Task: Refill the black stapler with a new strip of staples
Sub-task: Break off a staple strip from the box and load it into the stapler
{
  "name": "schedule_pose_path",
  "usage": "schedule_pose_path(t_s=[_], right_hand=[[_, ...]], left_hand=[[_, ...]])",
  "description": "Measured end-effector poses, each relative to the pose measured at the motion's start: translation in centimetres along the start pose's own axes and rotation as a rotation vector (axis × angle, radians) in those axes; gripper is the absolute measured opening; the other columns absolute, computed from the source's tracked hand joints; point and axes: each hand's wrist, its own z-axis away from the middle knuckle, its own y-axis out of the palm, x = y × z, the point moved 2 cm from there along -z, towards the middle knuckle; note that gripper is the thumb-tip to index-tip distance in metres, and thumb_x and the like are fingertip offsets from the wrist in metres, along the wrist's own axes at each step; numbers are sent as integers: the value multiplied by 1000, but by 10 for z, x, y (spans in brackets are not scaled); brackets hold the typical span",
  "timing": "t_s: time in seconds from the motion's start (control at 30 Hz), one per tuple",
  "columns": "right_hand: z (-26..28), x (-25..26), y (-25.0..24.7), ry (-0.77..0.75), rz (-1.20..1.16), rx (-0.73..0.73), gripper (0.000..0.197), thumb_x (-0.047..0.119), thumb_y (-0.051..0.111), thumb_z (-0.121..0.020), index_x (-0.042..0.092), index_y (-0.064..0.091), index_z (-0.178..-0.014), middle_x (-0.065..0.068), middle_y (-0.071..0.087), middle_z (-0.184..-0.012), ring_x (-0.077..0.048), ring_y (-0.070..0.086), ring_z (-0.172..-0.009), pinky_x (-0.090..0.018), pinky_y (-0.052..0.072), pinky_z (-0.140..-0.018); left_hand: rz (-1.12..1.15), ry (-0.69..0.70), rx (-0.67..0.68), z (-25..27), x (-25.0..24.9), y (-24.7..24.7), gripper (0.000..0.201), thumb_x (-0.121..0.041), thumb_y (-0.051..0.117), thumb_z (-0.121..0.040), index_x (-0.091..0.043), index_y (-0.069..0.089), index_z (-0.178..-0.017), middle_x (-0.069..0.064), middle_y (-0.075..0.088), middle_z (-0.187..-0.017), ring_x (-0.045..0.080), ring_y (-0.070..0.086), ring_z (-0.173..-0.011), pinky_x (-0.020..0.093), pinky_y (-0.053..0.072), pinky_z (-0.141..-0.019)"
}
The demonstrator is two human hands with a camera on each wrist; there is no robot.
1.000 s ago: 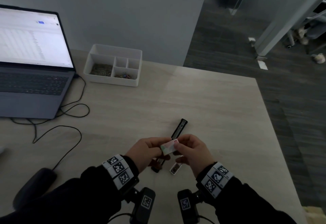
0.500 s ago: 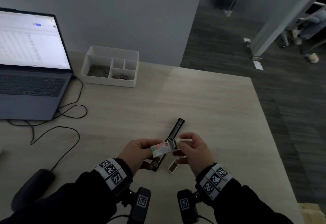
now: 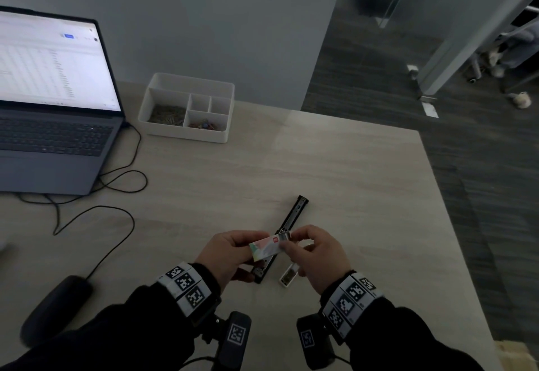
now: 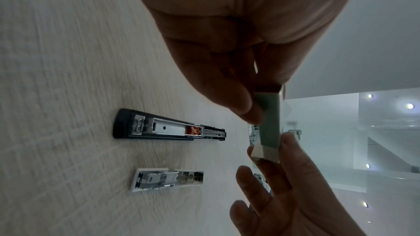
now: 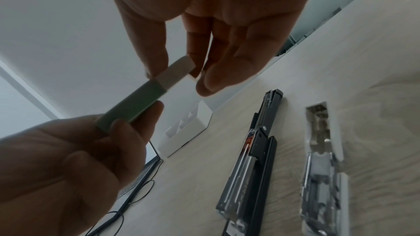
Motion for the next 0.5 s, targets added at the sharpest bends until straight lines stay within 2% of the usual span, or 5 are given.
schedule_pose_path(t_s=[0.13,0.27,0.37,0.43,0.5], right_hand=[[-5,-2,3,70,-38,-11,11,39,73,-75,29,69,-75,-4,71,-70,-16,59,-53,-42,60,-57],[-7,-3,2,122,-96,19,9,28,69,-81,25,71,-72,-6,70,-63,-16,59,-50,-36,57,-51],[-7,-3,0,135,-144,19,9,24,69,-83,22,72,-75,-8,73,-67,-15,62,-54,-31,57,-50],[-6,-4,0,140,-201,14,10,19,70,-84,19,73,-75,-8,74,-70,-17,68,-59,-35,60,-54],[-5,-5,-1,144,-277,19,11,15,69,-85,16,73,-75,-9,76,-75,-20,73,-70,-43,63,-60]], left_hand=[[-12,-4,-1,0,2,-3,24,1,64,-85,-20,76,-92,5,76,-81,15,69,-60,25,52,-43],[-18,-16,7,1,4,-5,23,-1,65,-86,-20,76,-92,6,77,-79,15,69,-61,26,52,-44],[-1,-23,2,0,6,-4,23,-2,65,-85,-20,76,-92,6,77,-79,15,69,-62,27,52,-45],[15,-31,0,-1,6,-4,23,-1,65,-85,-21,76,-92,5,77,-79,15,69,-61,26,52,-43],[40,-39,0,-3,6,-4,24,0,63,-87,-19,76,-95,4,77,-78,15,68,-60,26,52,-42]])
